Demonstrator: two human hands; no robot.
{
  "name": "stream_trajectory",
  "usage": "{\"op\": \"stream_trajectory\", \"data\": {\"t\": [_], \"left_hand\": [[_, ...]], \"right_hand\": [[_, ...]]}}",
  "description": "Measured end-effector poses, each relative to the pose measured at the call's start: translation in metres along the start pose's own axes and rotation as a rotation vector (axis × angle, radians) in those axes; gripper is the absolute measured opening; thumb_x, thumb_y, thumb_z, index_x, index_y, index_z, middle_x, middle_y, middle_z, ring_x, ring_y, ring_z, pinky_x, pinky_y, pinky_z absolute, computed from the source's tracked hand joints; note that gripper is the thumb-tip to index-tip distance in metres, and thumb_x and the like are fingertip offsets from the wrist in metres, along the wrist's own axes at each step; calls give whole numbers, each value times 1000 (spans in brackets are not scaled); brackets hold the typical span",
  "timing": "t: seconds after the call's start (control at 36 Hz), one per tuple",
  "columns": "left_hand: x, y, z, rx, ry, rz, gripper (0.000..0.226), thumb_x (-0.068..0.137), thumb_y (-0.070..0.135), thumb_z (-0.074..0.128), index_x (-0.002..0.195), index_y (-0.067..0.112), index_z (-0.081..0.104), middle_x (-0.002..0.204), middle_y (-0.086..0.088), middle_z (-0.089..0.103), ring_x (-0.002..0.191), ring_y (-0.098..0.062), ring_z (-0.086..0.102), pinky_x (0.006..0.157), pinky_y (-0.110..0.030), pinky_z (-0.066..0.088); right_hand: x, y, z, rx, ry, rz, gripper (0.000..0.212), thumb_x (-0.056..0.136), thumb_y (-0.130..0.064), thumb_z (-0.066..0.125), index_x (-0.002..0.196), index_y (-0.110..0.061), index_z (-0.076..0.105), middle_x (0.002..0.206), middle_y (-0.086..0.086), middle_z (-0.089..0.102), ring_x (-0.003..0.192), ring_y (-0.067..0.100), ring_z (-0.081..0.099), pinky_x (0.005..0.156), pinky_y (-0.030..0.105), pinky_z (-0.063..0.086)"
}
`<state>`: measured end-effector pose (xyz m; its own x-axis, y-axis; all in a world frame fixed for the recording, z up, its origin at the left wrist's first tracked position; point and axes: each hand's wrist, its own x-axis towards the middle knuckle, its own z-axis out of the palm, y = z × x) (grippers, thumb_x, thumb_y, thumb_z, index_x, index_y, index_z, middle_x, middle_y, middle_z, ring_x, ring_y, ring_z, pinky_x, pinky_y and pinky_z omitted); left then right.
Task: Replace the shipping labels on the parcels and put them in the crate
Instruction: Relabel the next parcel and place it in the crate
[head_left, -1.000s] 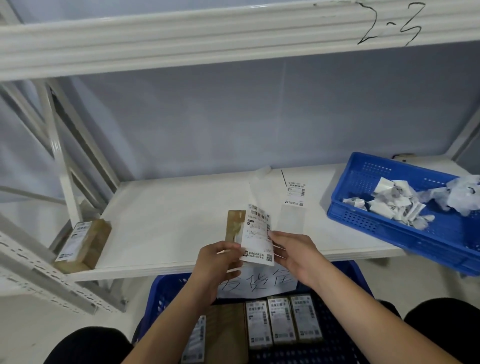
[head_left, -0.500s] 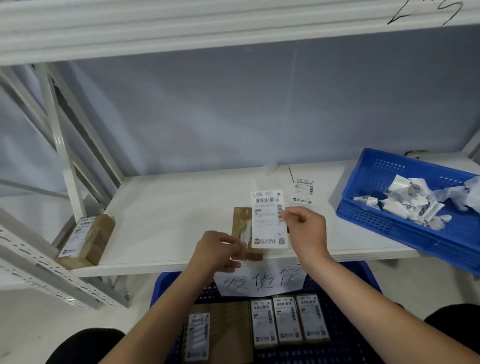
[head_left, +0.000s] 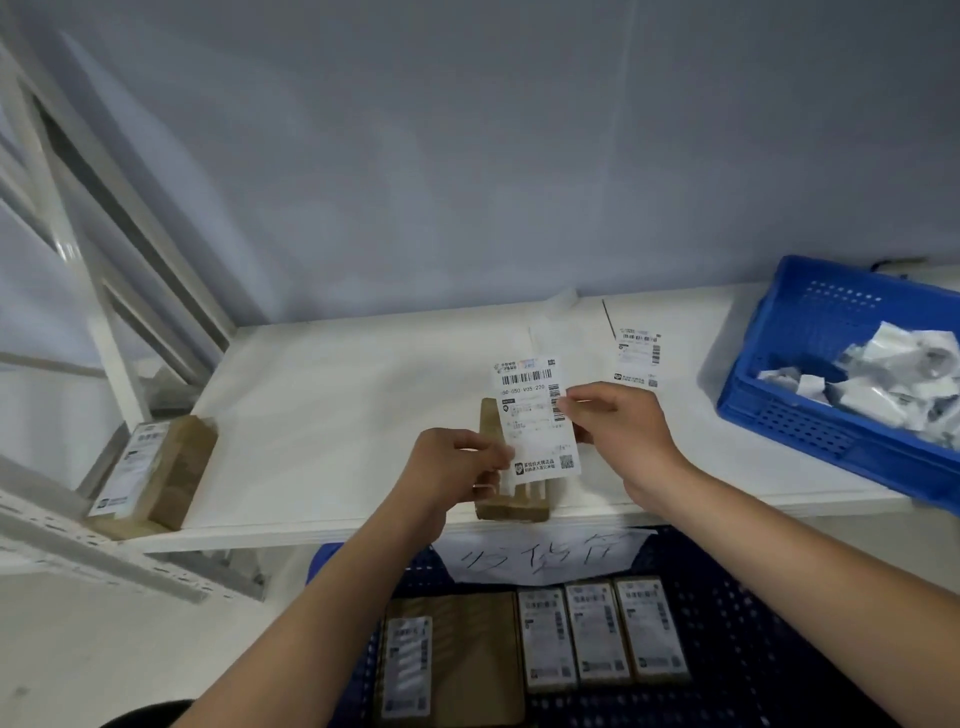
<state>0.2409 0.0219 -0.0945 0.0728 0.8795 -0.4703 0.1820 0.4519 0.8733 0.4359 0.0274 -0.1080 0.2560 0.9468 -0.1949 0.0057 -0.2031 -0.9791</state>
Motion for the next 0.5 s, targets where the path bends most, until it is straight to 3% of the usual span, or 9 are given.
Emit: {"op": "stream_trajectory", "data": {"t": [0.14, 0.28, 0.42, 0.5], "left_hand": [[12, -5, -3, -25, 32, -10, 11, 85, 2, 79, 93, -3, 73, 94, -24, 76, 74, -28, 64, 85, -47, 61], [20, -6, -13, 7, 56, -5, 8, 87, 4, 77, 87, -4, 78, 81, -17, 74, 66, -18, 58, 72, -29, 55], [23, -10, -16, 102, 52, 3, 8, 90, 13, 76, 91, 6, 76, 92, -12, 77, 72, -15, 66, 70, -27, 59], [24, -9, -13, 71, 37, -15, 8, 91, 10, 74, 94, 2, 74, 88, -8, 79, 71, -16, 73, 63, -23, 59]], "right_hand": [[8, 1, 7, 65, -20, 79, 10, 86, -7, 77, 92, -15, 75, 90, 3, 78, 85, 18, 75, 80, 30, 60], [12, -2, 9, -21, -35, 38, 11, 88, -7, 76, 84, -18, 76, 82, -1, 78, 78, 14, 74, 70, 22, 57], [12, -3, 11, -75, -79, 71, 16, 88, -6, 75, 79, -20, 73, 77, 0, 77, 76, 17, 74, 67, 19, 57], [16, 1, 10, -99, -61, 74, 16, 87, -8, 77, 81, -22, 73, 79, 1, 77, 78, 20, 74, 71, 21, 58]]}}
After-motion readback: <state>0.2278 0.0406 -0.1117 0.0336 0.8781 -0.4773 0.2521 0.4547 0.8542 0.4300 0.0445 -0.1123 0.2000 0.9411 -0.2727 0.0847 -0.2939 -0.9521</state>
